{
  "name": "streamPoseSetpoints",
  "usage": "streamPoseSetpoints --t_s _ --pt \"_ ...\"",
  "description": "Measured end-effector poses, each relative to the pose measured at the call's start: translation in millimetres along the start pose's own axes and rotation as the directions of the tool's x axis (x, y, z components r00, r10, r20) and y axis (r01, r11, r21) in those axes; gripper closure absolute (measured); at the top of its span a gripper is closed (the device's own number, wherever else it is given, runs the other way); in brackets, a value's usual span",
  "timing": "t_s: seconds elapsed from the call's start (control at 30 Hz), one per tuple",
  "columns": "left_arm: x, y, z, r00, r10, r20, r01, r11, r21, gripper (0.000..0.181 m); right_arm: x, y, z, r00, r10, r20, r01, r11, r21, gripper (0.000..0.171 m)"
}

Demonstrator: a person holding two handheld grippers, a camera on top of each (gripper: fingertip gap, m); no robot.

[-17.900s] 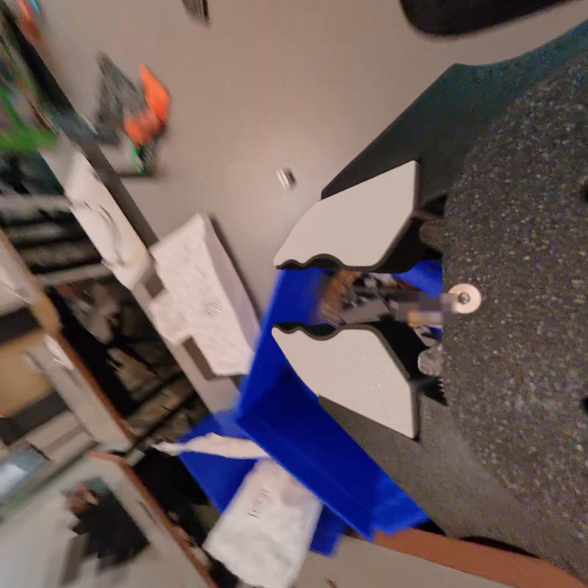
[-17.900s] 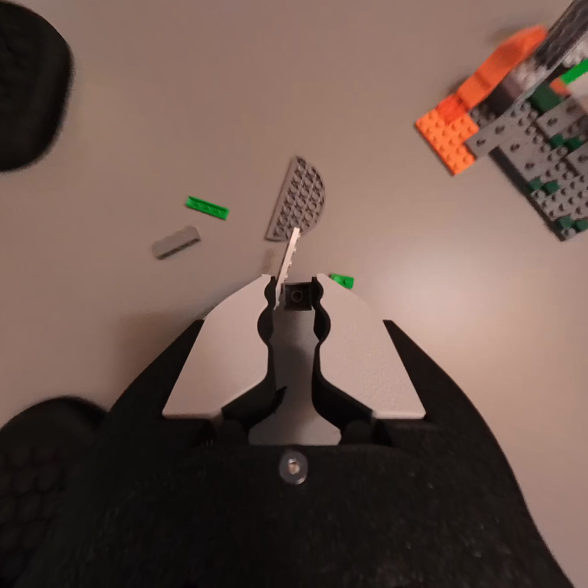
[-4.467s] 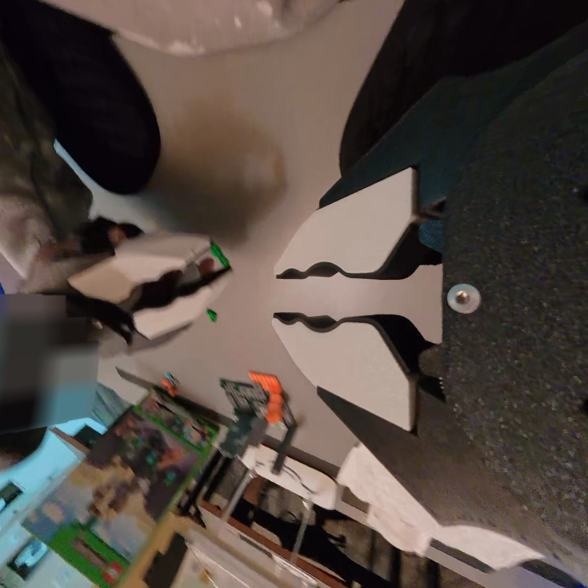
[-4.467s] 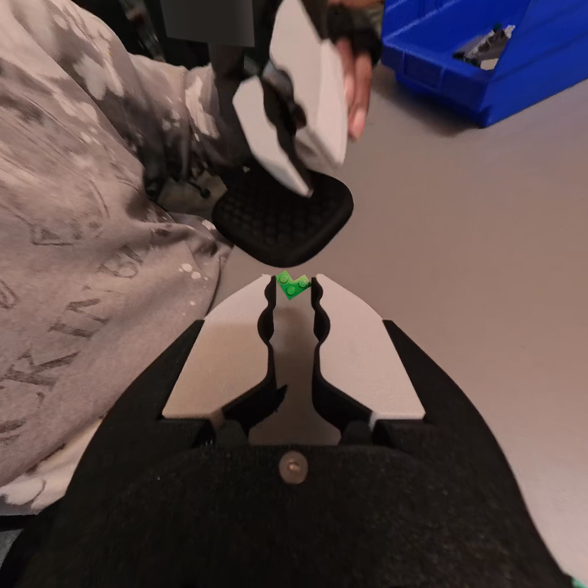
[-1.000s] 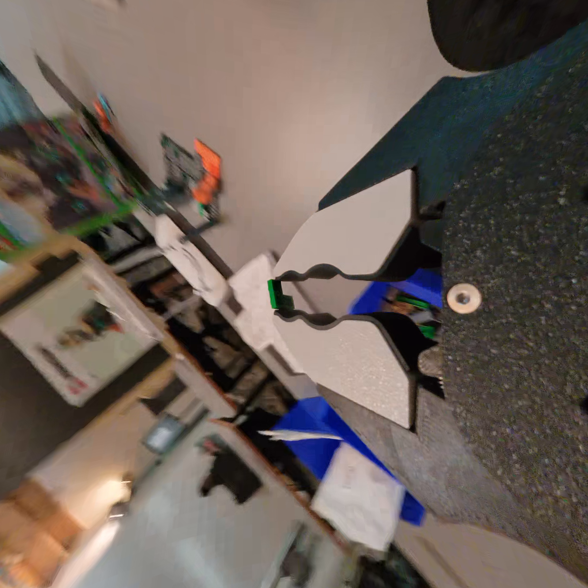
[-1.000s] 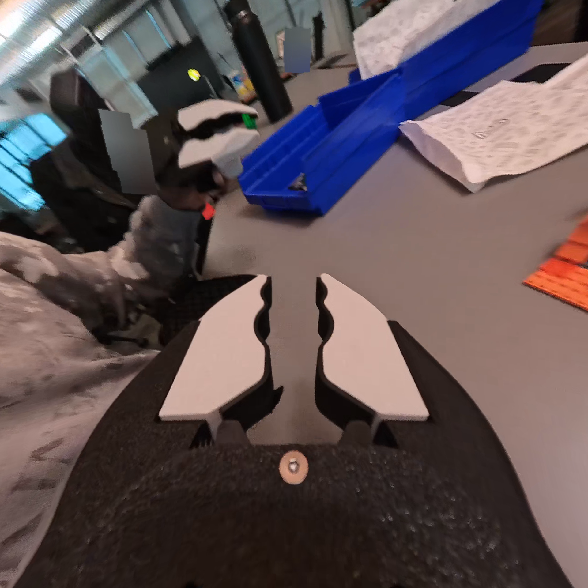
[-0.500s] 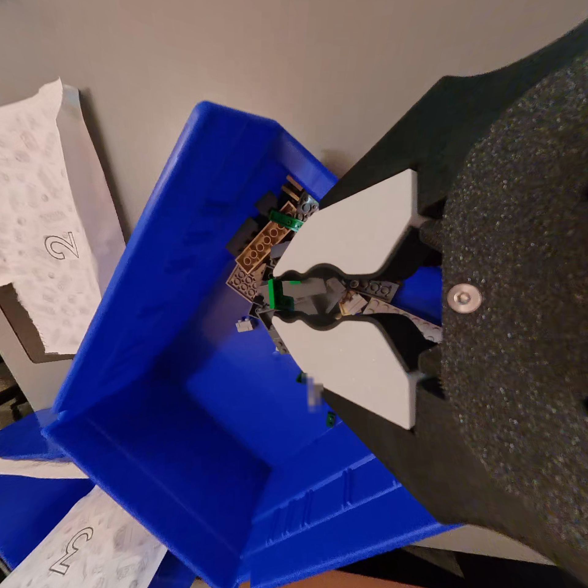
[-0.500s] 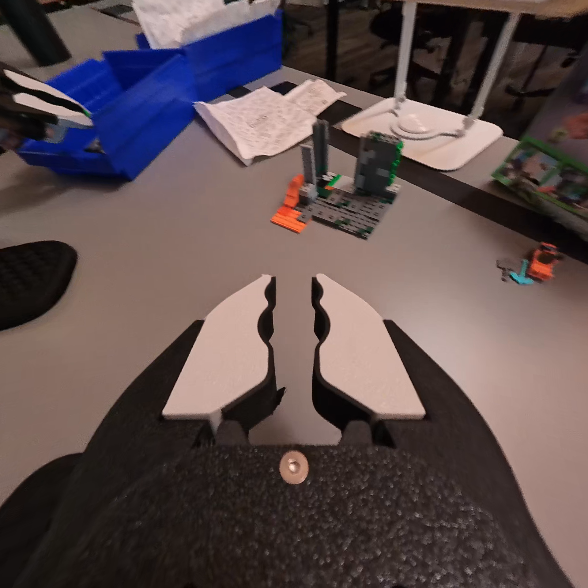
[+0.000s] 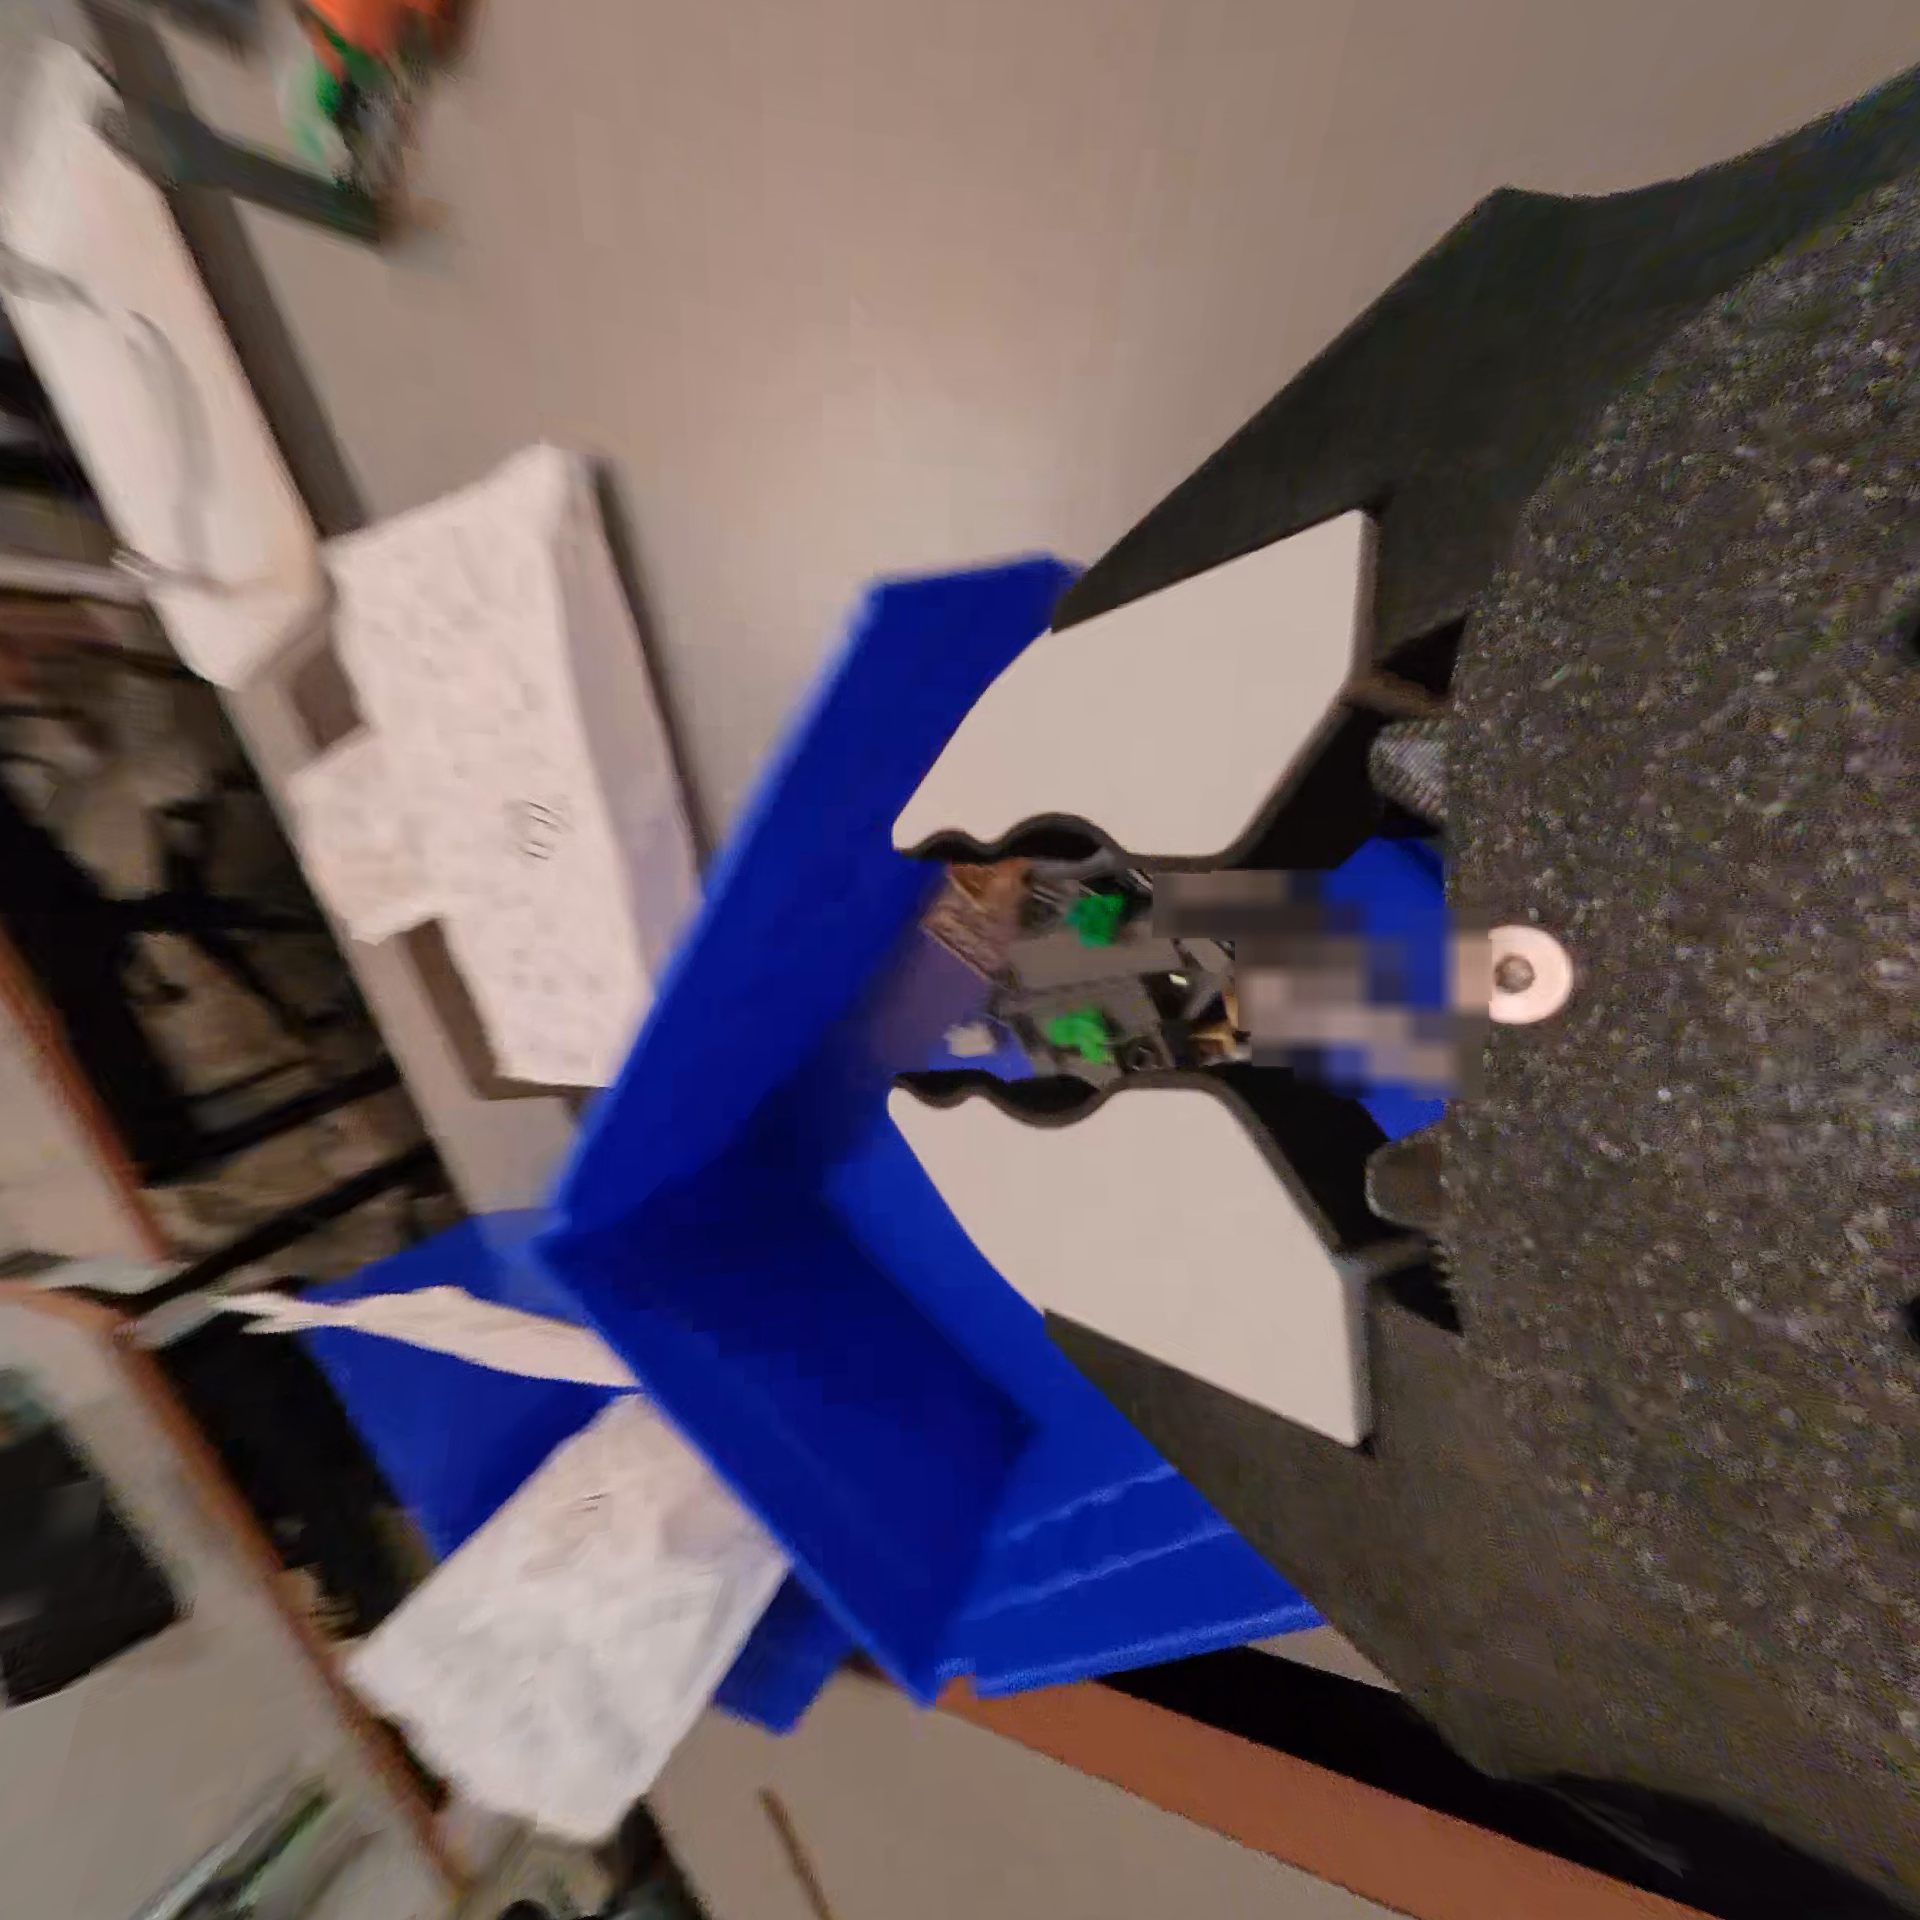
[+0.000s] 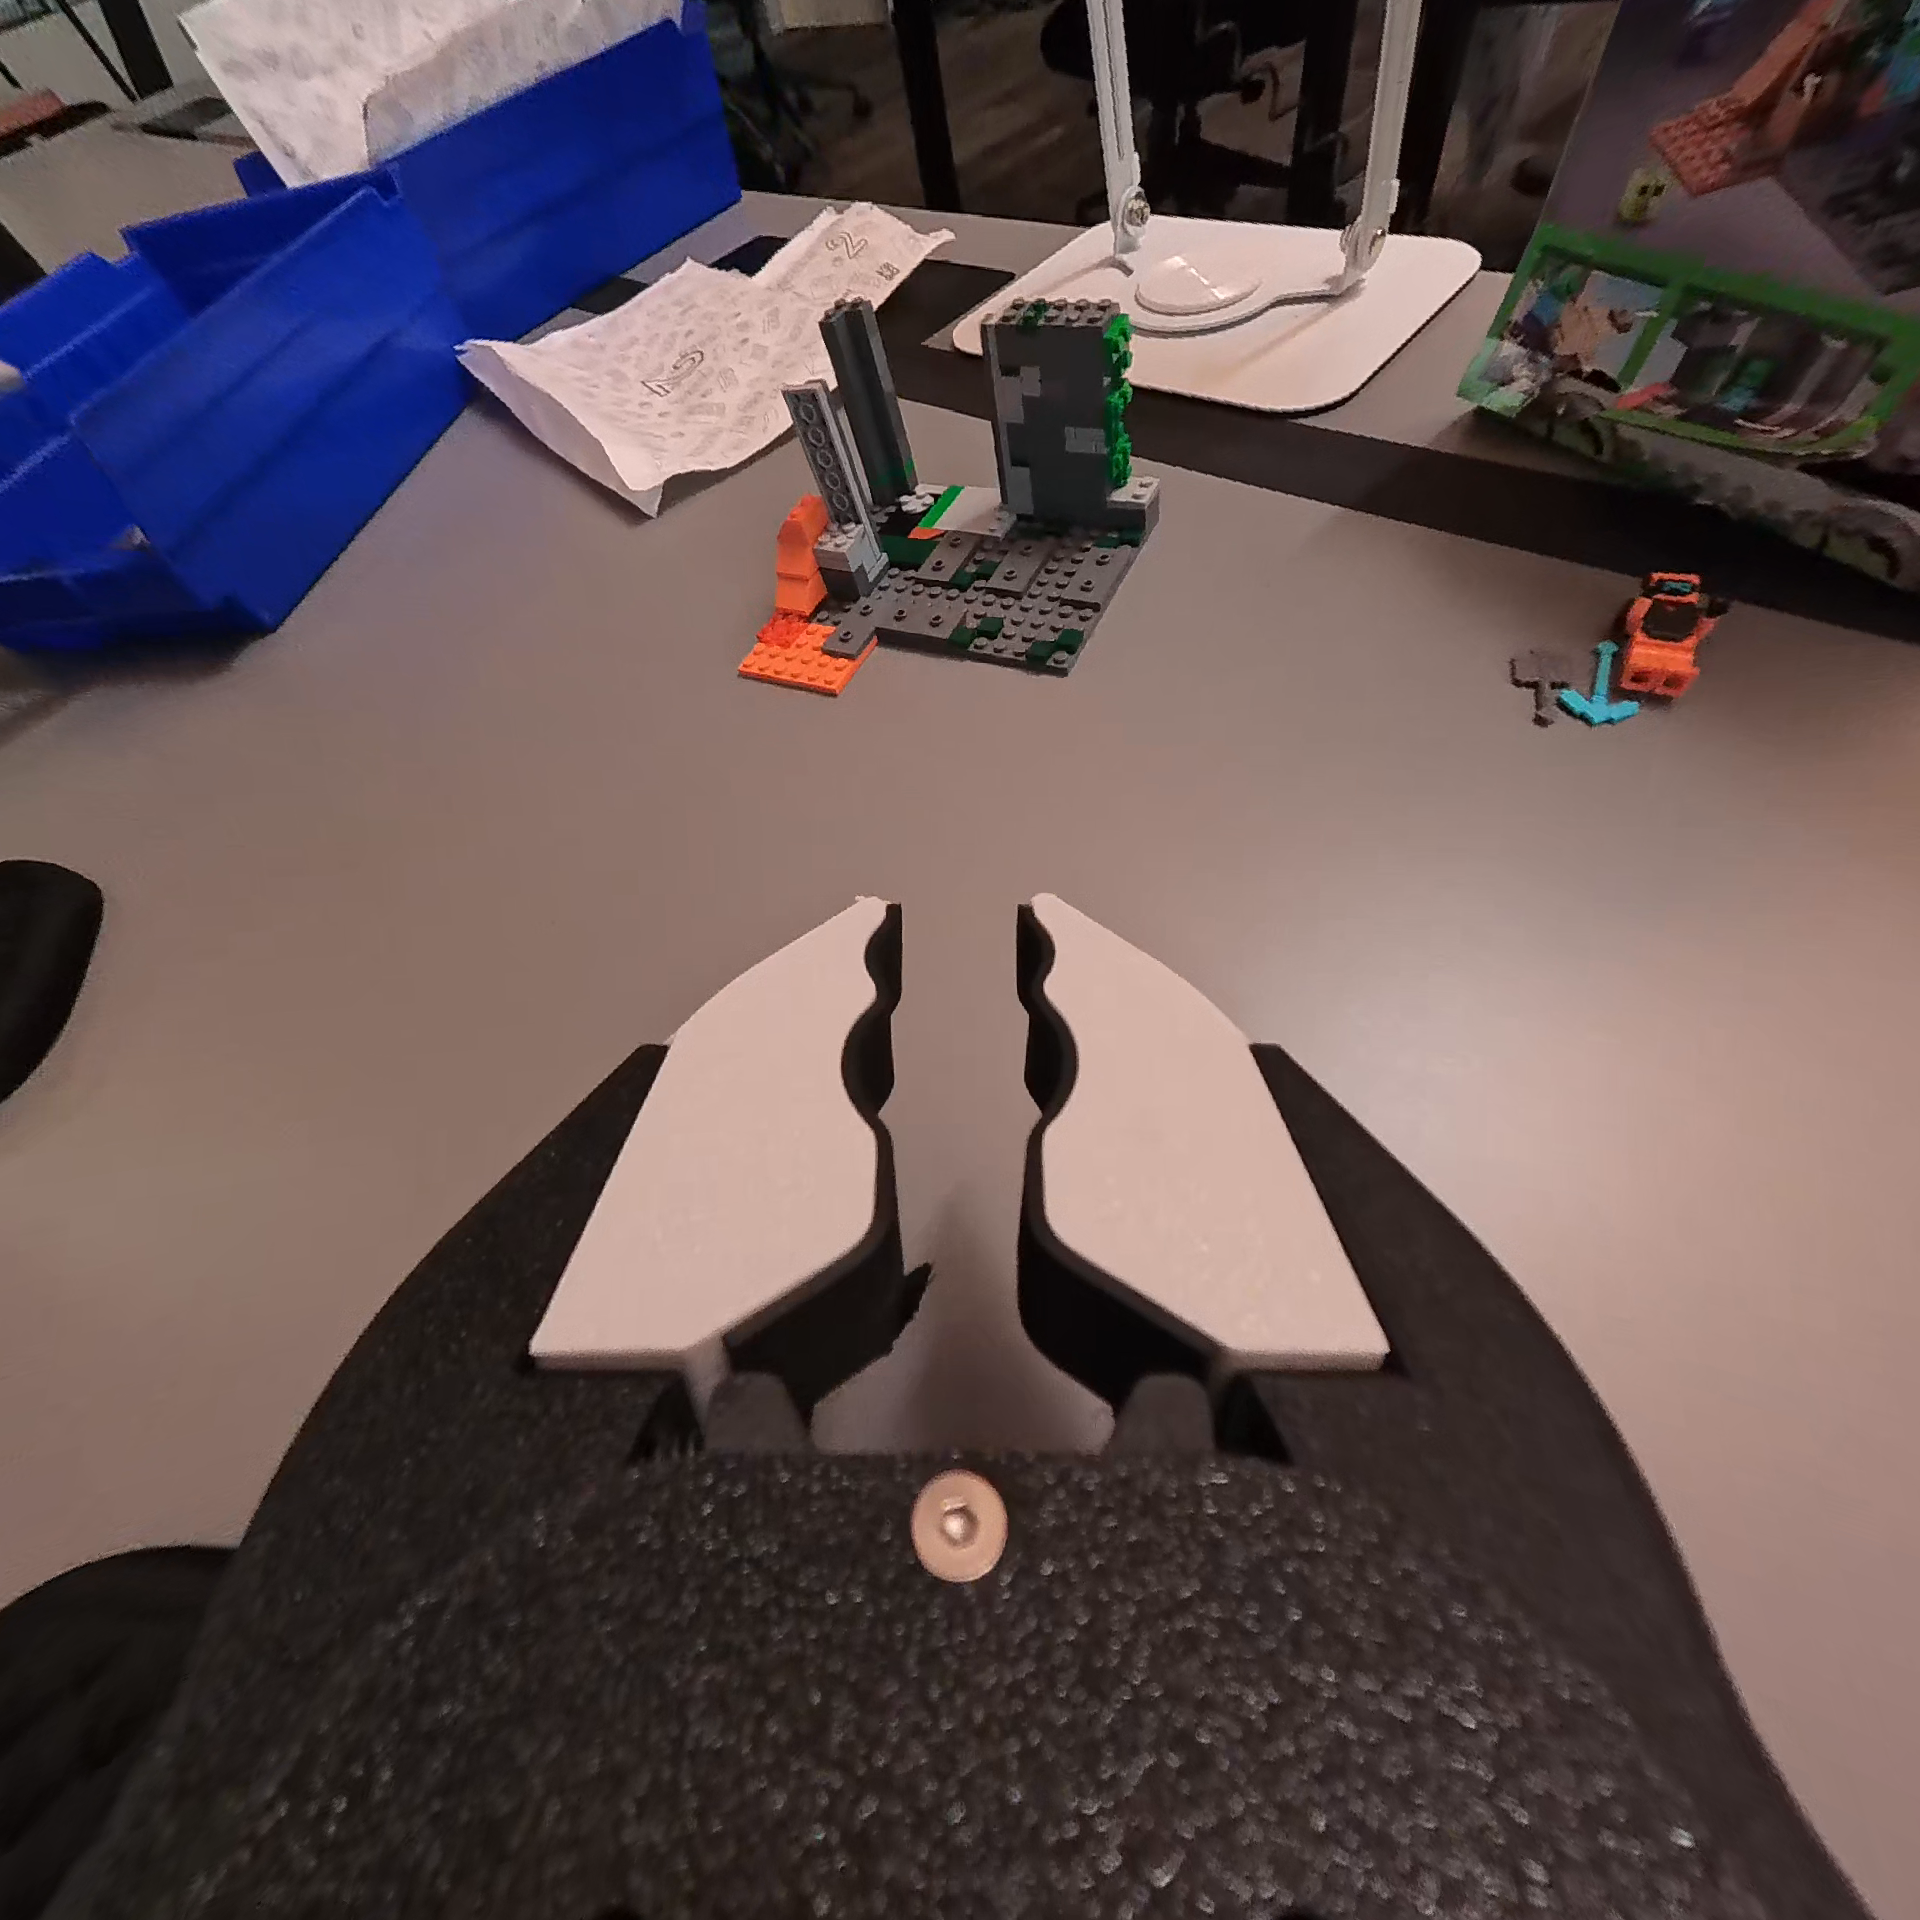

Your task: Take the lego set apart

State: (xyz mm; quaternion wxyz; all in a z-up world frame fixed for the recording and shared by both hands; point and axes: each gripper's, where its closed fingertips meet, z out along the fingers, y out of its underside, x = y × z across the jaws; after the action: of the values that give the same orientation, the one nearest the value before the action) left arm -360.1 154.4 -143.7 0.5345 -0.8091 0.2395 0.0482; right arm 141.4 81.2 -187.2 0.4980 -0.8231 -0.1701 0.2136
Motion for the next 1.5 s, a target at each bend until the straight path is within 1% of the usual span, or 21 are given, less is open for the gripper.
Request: streamPoseSetpoints --t_s 0.07,0.13,0.2,0.27,0.4,0.5,0.6,0.67,0.77,0.87,0.93,1.03,1.13,1.23,1.3,1.4,1.5 --pt "14.6 -30.3 -15.4 1.0 0.017 -0.026 -0.014 0.991 0.13 0.161 -3.5 -5.5 2.2 1.0 -0.007 0.007 0.007 1.0 0.014 0.151" --pt "38.1 -60.0 -29.3 0.996 0.042 -0.084 -0.019 0.966 0.259 0.178 -8.8 -15.0 5.5 1.0 -0.017 0.017 0.017 0.999 0.038 0.152" --pt "64.5 -86.4 -38.0 0.989 0.051 -0.139 0.003 0.932 0.364 0.181 -14.7 -27.1 10.6 0.999 -0.037 0.02 0.036 0.998 0.056 0.152" --pt "96.8 -106.7 -39.9 0.974 0.061 -0.22 0.04 0.901 0.431 0.181 -20.2 -42.4 17.2 0.998 -0.064 0.014 0.063 0.995 0.079 0.153" --pt "158.3 -132.0 -29.3 0.934 0.099 -0.343 0.077 0.882 0.464 0.181 -36.2 -73.2 32.4 0.995 -0.099 0.025 0.096 0.988 0.124 0.154" --pt "193.2 -150.6 -10.2 0.915 0.125 -0.384 0.079 0.877 0.474 0.181 -47.0 -90.9 48.8 0.993 -0.111 0.031 0.106 0.984 0.145 0.154" --pt "221.4 -166.1 23.1 0.877 0.1 -0.471 0.113 0.908 0.403 0.181 -50.5 -102.3 72.7 0.995 -0.098 0.026 0.093 0.985 0.147 0.154" --pt "235.2 -165.8 56.5 0.866 0.099 -0.491 0.077 0.942 0.326 0.17 -52.2 -105.5 89.4 0.997 -0.072 0.032 0.066 0.987 0.147 0.153" --pt "248.9 -157.2 103.8 0.86 0.092 -0.502 0.059 0.959 0.276 0.169 -52.4 -103.1 111.5 0.999 -0.025 0.038 0.019 0.989 0.15 0.154" --pt "265.3 -134.9 142.9 0.838 0.08 -0.54 0.036 0.979 0.201 0.163 -53.8 -88.0 129.4 0.998 0.006 0.064 -0.013 0.993 0.116 0.154" --pt "272.3 -124.7 159.2 0.829 0.12 -0.547 -0.013 0.981 0.195 0.16 -51.7 -73.9 137.1 0.998 -0.023 0.062 0.018 0.997 0.068 0.154" --pt "285.8 -124.8 165.1 0.769 0.15 -0.621 -0.013 0.976 0.219 0.159 -47.5 -50.8 147.7 0.995 -0.069 0.073 0.073 0.996 -0.048 0.153" --pt "291.5 -129.2 173.4 0.746 0.178 -0.642 -0.029 0.971 0.235 0.157 -48.3 -29.4 159.3 0.988 -0.123 0.096 0.138 0.976 -0.167 0.153" --pt "301.0 -130.4 178.6 0.714 0.253 -0.653 -0.087 0.957 0.276 0.159 -51.4 -16.2 173.4 0.976 -0.191 0.104 0.212 0.944 -0.253 0.148" --pt "302.0 -131.4 183.7 0.712 0.287 -0.64 -0.119 0.949 0.293 0.169 -55.7 -13.4 184.0 0.967 -0.228 0.111 0.251 0.927 -0.278 0.14" --pt "303.9 -133.1 184.0 0.683 0.265 -0.68 -0.096 0.956 0.276 0.171 -58.7 -16.5 198.4 0.953 -0.285 0.105 0.303 0.91 -0.284 0.133" --pt "305.0 -133.1 183.4 0.655 0.177 -0.735 -0.026 0.977 0.212 0.174 -56.9 -24.8 210.4 0.951 -0.299 0.076 0.308 0.91 -0.275 0.128"
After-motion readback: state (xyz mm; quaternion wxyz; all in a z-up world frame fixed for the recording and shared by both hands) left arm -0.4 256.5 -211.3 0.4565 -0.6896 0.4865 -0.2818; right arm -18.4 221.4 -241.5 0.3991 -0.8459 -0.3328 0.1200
